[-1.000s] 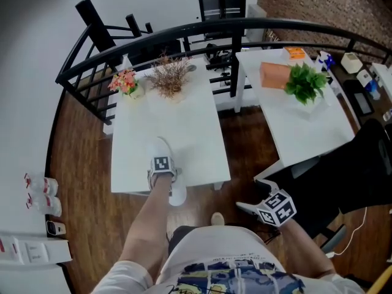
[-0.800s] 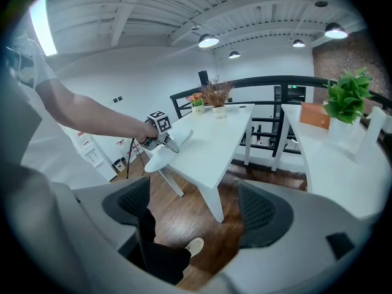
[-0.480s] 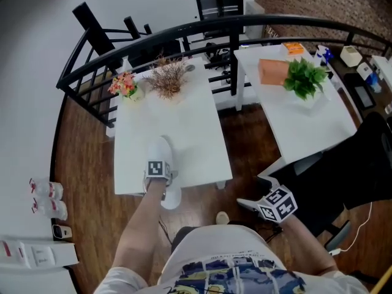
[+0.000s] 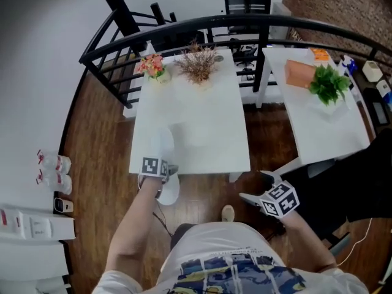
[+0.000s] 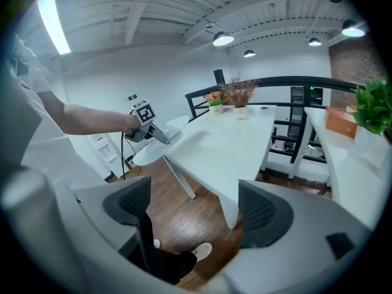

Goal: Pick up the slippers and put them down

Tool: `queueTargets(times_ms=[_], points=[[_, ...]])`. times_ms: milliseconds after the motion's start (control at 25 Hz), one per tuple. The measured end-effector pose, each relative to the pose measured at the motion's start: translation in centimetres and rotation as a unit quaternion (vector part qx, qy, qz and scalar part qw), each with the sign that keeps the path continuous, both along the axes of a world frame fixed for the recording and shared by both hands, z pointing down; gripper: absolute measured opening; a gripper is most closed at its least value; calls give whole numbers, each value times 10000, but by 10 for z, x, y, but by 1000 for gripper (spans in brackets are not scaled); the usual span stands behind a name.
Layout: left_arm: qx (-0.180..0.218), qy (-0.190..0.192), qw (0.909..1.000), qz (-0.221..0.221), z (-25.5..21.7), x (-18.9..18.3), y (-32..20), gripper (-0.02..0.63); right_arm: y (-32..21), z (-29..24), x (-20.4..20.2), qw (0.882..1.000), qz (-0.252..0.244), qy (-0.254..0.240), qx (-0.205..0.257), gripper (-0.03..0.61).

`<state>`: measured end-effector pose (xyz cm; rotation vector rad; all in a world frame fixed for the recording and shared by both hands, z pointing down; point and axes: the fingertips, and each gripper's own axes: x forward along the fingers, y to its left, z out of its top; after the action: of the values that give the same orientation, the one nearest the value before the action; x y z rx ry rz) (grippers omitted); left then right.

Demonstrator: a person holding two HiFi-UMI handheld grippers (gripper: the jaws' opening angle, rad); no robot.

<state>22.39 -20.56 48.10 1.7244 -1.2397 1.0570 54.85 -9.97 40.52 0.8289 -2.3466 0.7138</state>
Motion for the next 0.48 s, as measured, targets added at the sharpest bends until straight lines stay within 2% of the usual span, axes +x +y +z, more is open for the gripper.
queueTargets(times_ms=[240, 480], points=[[161, 135, 9988, -441, -23, -78, 51, 459, 9, 8, -75, 9973, -724, 142, -32, 448], [332, 332, 9941, -981, -27, -192, 120, 459, 36, 6, -199, 9908, -1334, 244, -21, 448]])
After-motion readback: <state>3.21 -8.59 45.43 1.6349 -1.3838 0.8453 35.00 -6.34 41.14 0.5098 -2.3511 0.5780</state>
